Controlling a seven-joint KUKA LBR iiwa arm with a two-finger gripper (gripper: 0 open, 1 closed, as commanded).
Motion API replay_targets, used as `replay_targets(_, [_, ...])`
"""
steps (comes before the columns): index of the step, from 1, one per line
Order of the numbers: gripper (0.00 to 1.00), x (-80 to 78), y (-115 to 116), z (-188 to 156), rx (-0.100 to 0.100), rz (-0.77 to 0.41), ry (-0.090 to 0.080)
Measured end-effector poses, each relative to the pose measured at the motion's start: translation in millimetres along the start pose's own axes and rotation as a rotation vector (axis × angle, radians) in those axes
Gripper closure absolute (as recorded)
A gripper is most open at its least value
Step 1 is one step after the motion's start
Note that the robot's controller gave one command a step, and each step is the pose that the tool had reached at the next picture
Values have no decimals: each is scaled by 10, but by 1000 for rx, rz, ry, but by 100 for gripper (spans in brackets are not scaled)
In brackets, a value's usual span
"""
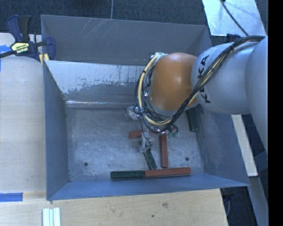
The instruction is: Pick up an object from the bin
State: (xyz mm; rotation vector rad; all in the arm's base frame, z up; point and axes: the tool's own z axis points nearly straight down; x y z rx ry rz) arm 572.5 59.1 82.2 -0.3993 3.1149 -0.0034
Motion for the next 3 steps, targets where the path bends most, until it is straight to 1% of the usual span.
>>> replay_targets(1, [0,-137,-661,104,-2,158,-3])
replay_targets(2, [100,-148,-646,100,-2,157,-8])
replay_targets(3, [100,-346,-336,-1288,0,31,-12])
